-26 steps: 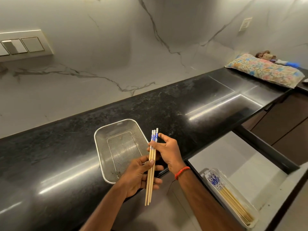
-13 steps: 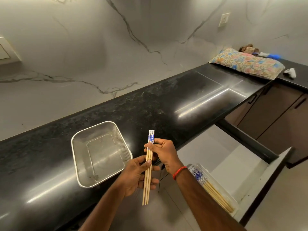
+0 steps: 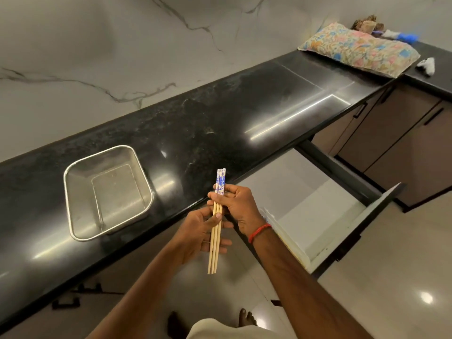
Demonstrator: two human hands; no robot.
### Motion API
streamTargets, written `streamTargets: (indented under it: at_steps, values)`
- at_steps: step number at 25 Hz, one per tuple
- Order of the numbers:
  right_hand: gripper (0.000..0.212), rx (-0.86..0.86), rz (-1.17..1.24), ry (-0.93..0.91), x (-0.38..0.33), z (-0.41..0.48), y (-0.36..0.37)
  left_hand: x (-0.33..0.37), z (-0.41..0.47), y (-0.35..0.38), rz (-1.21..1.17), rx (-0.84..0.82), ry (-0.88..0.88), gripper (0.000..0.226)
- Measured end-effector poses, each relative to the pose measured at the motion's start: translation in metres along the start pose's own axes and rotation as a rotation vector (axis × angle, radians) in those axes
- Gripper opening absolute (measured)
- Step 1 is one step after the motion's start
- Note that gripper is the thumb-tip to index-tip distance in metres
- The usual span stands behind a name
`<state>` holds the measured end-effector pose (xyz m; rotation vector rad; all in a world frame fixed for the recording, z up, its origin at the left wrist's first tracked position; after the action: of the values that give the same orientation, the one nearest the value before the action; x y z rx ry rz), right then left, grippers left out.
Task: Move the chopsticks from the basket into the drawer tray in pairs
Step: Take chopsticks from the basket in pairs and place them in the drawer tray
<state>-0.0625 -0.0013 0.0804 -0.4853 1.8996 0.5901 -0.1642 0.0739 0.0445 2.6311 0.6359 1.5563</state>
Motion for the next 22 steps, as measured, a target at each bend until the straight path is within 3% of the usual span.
streamTargets:
  at_steps: [4,10,16,22]
  values:
    - [0.036,-0.005,0.005,0.013,0.001,-0.002,-0.030,-0.019,0.002,0.023,0.030,-0.069,-0.061,0.044]
    - [0.032,-0.073,-0.068,0.046,0.015,-0.011,-0.072,-0.038,0.024,0.052,0.045,-0.050,-0.017,0.024]
    - [0.024,-0.057,-0.134,0.068,0.023,-0.014,-0.118,-0.054,0.038,0.094,0.071,-0.102,-0.049,0.045]
    - [0.021,-0.059,-0.100,0.127,0.048,-0.021,-0.145,-0.079,0.047,0.114,0.084,-0.089,-0.096,0.028]
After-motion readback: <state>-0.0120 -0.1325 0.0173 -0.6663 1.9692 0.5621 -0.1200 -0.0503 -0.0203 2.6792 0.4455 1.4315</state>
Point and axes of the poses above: each hand's wrist, its own z-axis towards the middle knuckle, its own y-axis out of the palm, x = y × z, the point moved 7 cm from there along z, towards the middle knuckle, and after that the axes turned 2 degrees about -x, right-handed, at the moved point
